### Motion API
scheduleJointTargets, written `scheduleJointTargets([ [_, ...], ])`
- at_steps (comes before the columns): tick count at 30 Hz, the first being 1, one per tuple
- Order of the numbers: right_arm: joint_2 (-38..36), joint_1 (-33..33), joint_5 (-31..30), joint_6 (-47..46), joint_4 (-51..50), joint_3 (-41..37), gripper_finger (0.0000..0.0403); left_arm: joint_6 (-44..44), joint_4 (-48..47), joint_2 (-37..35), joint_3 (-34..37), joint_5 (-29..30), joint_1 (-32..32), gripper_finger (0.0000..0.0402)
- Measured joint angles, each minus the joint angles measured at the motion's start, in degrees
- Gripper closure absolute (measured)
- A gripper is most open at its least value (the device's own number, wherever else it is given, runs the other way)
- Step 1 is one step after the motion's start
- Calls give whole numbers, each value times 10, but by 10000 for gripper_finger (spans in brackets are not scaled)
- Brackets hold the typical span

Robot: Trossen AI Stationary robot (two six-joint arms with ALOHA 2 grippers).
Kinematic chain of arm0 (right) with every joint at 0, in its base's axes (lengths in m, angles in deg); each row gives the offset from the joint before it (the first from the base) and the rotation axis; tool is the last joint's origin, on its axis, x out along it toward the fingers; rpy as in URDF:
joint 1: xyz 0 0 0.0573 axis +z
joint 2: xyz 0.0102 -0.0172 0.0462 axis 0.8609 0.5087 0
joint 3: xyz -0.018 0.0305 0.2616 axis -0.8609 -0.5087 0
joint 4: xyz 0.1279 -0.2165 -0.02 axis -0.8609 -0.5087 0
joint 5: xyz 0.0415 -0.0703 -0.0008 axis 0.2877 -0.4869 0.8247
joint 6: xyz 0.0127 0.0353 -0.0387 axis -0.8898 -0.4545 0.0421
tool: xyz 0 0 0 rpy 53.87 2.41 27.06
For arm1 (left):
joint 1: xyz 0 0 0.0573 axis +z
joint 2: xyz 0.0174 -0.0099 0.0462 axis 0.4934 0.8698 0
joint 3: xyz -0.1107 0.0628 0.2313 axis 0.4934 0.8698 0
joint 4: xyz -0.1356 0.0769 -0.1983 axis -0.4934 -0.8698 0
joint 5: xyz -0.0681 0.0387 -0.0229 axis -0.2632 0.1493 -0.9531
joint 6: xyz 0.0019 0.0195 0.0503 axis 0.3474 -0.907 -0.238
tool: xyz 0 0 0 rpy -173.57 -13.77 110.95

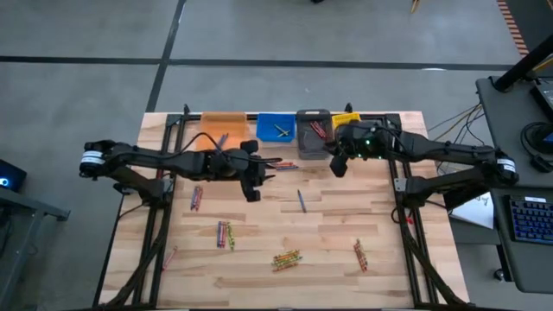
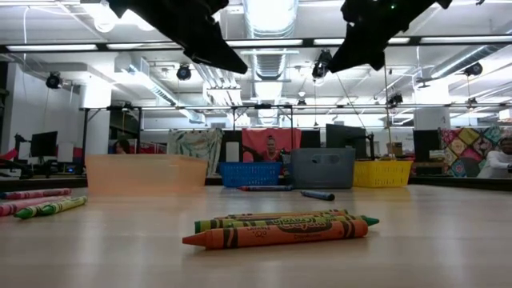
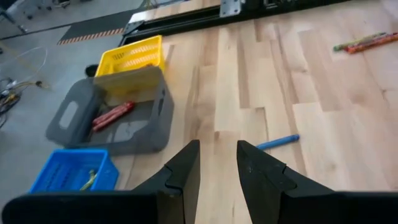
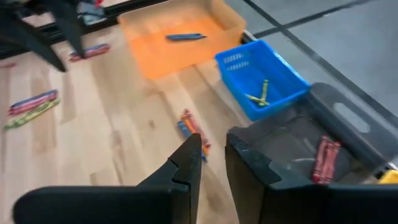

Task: Sort crayons
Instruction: Put the blue crayon into the orange bin

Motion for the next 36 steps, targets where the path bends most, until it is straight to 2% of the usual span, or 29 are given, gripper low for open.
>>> scheduleJointTargets([
  [6,-8,45,0,11,0,-10,357,-27,40,40,0,-25,0,313],
  [10,-18,64,0,11,0,-23,359,-79,88,78,0,-60,0,311],
  [15,-28,83,0,13,0,-31,360,-153,136,136,-2,-65,0,288],
  [19,-36,88,1,22,0,-31,360,-213,131,186,-31,-70,1,264],
  [22,-41,88,1,21,0,-31,360,-259,131,219,-54,-103,5,249],
  [30,-42,88,2,13,1,-32,360,-337,77,318,-142,-255,42,240],
  [36,-42,87,2,10,0,-32,359,-410,-5,409,-223,-273,46,244],
])
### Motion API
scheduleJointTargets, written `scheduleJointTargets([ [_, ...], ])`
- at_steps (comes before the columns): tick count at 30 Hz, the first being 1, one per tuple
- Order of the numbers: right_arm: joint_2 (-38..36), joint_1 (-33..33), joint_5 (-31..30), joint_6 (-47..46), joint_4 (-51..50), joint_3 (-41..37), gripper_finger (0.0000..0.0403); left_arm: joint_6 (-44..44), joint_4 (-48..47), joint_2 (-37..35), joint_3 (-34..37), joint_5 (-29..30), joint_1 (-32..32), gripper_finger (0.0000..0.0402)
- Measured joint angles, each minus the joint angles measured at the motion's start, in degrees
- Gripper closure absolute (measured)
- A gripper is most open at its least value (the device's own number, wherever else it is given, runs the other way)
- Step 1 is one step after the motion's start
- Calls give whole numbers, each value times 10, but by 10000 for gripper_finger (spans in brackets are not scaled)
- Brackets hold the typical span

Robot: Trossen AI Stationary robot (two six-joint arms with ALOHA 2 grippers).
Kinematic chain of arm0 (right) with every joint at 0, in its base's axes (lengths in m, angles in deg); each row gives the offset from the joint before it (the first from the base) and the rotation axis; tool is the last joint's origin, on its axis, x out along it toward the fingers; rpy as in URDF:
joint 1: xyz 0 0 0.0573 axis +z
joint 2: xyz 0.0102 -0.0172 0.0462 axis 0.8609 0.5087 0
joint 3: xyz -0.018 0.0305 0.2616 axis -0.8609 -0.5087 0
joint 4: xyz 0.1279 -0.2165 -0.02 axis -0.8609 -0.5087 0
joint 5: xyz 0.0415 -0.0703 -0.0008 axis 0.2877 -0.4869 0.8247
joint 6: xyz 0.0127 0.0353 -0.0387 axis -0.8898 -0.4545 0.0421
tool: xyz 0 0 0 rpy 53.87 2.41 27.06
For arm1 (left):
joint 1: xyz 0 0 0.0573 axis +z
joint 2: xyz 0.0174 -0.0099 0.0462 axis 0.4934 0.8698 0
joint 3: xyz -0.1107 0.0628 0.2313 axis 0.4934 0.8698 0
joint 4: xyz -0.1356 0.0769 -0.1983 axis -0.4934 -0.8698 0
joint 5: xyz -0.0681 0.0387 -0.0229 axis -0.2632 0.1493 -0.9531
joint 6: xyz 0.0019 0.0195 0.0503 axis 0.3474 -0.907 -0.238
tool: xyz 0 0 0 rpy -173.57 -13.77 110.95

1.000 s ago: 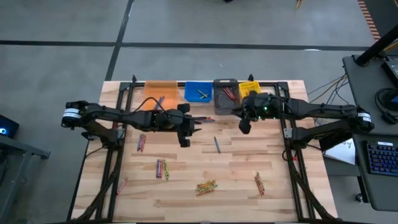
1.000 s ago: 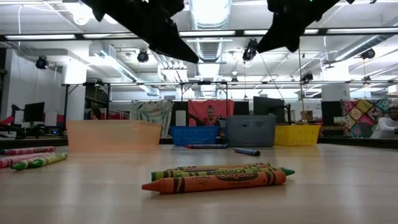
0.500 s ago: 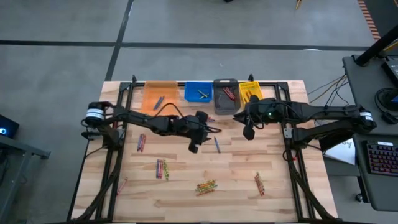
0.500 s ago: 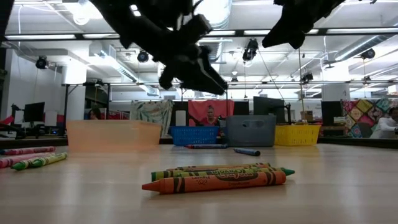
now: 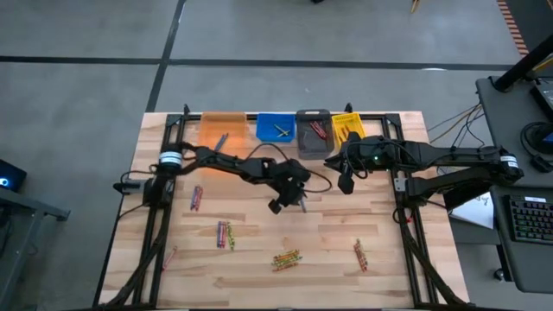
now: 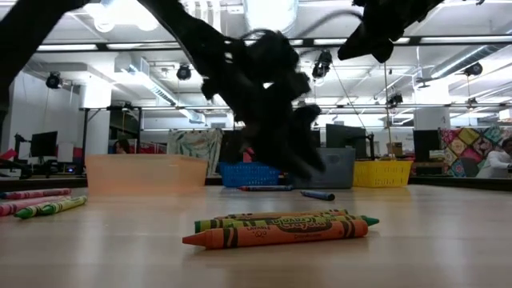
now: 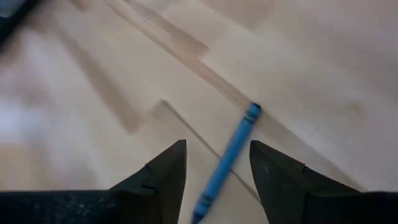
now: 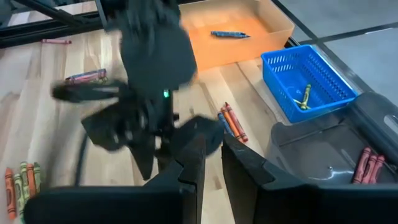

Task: Sort crayons
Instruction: Put the blue crayon into the orange bin

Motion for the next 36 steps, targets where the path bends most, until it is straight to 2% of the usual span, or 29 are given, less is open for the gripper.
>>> scheduleJointTargets([
  [4,0,0,0,-11,0,0,359,-11,-57,42,-44,-6,8,253],
  [9,0,0,-1,-20,0,-2,359,-9,-80,68,-66,-39,20,279],
  [14,0,0,-2,-26,0,-3,359,-11,-79,70,-61,-55,26,324],
  [19,0,0,-2,-26,0,-5,359,-11,-81,71,-62,-58,30,389],
  [22,0,0,-2,-26,0,-6,359,-9,-80,68,-62,-65,32,394],
  [27,0,0,-2,-26,0,-8,359,-6,-149,23,-57,-38,34,400],
  [36,0,0,-2,-39,3,-8,359,-20,-254,-127,-53,52,59,401],
])
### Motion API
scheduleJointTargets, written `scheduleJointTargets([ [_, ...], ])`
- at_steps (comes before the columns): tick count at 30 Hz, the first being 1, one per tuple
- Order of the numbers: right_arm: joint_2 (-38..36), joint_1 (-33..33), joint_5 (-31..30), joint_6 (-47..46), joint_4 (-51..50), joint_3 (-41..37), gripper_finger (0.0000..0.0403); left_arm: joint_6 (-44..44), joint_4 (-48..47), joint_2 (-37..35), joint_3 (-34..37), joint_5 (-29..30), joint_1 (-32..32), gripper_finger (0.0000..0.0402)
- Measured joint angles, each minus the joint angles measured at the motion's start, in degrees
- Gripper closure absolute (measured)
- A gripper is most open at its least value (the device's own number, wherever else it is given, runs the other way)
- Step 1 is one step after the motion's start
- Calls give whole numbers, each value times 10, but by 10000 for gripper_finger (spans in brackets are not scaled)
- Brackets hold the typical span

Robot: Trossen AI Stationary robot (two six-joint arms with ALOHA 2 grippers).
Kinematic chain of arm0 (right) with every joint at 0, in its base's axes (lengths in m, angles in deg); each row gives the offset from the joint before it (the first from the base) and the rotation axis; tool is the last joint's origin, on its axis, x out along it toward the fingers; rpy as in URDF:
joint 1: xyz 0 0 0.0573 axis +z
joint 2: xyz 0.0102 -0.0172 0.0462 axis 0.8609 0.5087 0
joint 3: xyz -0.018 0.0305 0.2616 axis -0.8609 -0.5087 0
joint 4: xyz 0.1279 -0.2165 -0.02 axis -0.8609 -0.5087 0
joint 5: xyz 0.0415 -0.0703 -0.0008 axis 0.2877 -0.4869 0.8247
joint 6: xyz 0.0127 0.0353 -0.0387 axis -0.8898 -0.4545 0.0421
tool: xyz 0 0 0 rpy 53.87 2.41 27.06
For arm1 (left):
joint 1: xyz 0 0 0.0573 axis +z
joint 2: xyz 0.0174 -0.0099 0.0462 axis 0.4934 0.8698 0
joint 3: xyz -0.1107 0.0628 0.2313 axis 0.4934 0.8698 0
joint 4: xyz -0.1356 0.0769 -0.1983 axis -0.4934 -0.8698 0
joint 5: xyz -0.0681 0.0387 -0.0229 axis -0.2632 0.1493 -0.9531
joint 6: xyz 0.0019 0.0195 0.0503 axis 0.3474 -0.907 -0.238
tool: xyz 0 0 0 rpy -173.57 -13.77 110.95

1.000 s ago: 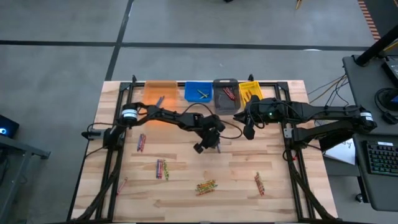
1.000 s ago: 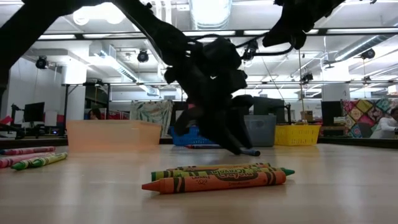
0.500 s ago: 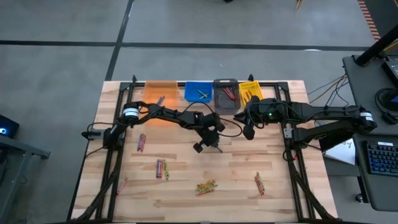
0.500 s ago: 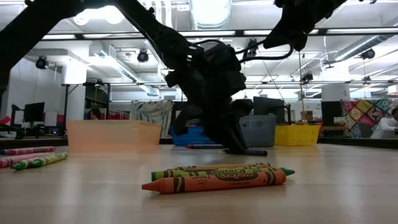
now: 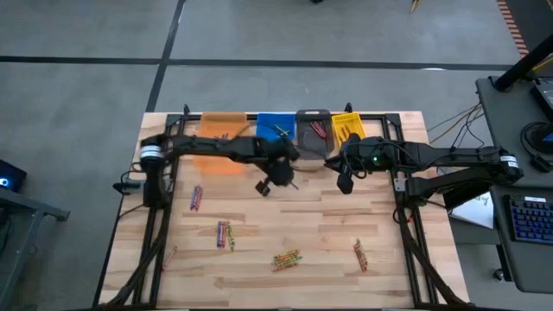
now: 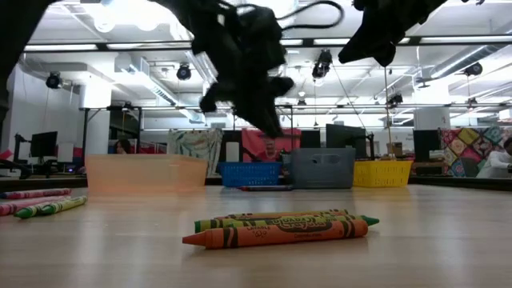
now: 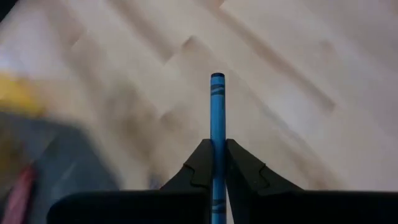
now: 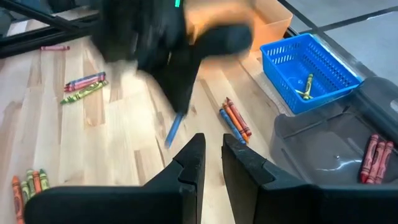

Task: Sort crayons
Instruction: Put the blue crayon into the orange bin

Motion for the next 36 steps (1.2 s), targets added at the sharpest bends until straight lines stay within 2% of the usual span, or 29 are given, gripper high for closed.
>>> scheduleJointTargets([
  [6,0,1,0,-11,-4,0,359,96,-68,-103,0,50,50,401],
  [13,0,1,0,-10,-3,-9,359,345,-164,-158,18,64,135,401],
  [20,0,1,0,-12,-3,-31,359,532,-188,-218,158,214,194,401],
  [25,0,1,-1,-12,7,-37,359,734,-88,-255,265,312,211,402],
  [30,0,1,-1,-3,33,-37,359,760,6,-252,324,296,209,402],
  [36,0,1,-1,-3,32,-37,359,764,4,-230,332,315,215,402],
])
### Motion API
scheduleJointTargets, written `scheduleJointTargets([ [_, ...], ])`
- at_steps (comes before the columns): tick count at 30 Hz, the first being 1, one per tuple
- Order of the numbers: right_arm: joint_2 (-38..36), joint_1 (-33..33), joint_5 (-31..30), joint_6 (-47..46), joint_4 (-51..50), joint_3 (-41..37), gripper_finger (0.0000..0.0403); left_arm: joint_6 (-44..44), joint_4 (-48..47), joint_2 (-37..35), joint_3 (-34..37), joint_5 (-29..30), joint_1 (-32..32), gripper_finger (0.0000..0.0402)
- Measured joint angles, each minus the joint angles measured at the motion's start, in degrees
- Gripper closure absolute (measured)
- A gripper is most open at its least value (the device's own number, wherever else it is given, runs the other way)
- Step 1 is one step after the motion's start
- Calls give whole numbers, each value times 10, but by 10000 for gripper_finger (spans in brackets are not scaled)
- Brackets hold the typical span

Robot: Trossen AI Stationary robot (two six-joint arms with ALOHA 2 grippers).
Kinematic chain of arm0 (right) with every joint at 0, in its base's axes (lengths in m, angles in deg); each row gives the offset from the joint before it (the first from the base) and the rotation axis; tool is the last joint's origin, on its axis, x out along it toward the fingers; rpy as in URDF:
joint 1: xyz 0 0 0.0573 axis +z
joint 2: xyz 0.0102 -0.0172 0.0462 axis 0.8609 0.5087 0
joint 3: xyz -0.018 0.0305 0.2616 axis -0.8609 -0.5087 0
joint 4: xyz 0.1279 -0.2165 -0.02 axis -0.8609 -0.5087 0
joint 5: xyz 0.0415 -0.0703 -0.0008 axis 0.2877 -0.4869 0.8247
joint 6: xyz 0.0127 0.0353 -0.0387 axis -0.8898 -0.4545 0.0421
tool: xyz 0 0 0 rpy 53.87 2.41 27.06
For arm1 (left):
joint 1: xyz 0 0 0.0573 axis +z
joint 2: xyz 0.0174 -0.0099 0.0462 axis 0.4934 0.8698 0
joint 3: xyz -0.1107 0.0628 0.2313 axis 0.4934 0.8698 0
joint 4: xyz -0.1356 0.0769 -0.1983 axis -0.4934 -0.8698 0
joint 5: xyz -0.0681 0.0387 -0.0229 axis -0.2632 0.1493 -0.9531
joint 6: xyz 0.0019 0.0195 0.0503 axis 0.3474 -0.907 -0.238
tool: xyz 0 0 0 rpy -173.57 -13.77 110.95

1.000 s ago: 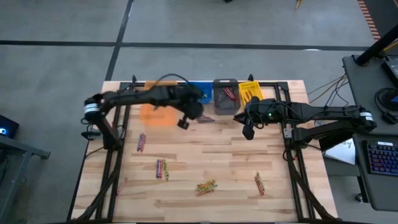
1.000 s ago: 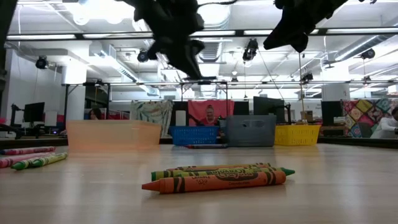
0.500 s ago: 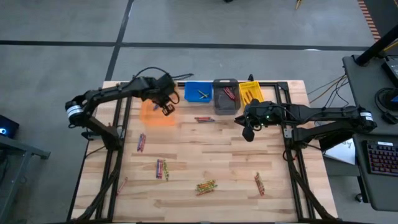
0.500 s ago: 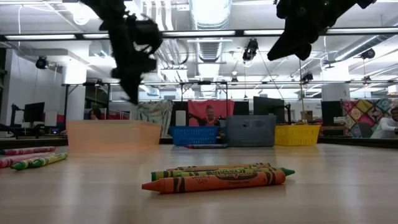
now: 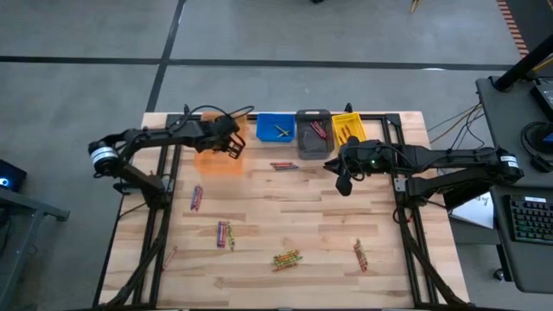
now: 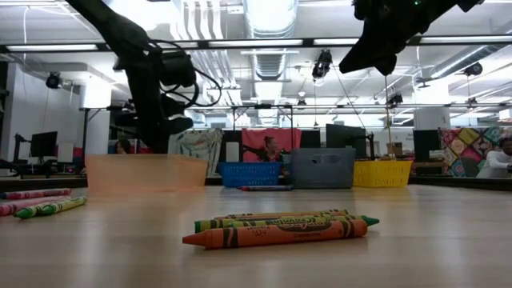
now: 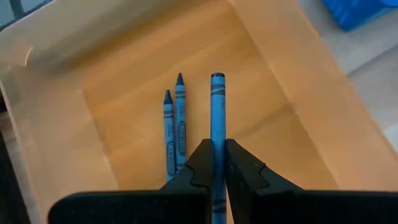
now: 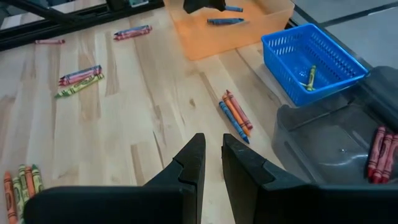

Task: Sort crayons
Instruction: Put the blue crayon into the orange bin

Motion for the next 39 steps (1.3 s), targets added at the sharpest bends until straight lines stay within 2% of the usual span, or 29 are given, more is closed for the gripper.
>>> scheduleJointTargets([
  [11,0,0,0,3,0,0,359,-75,-11,53,-25,-10,46,402],
  [16,0,-1,0,4,0,1,359,-119,-42,98,-59,-64,66,401],
  [20,0,-1,0,4,0,1,359,-125,-77,136,-84,-64,69,401],
  [28,0,-1,0,8,0,1,359,-124,-76,178,-106,-67,69,401],
  [39,0,-1,0,7,0,1,359,-116,-78,179,-109,-64,69,338],
])
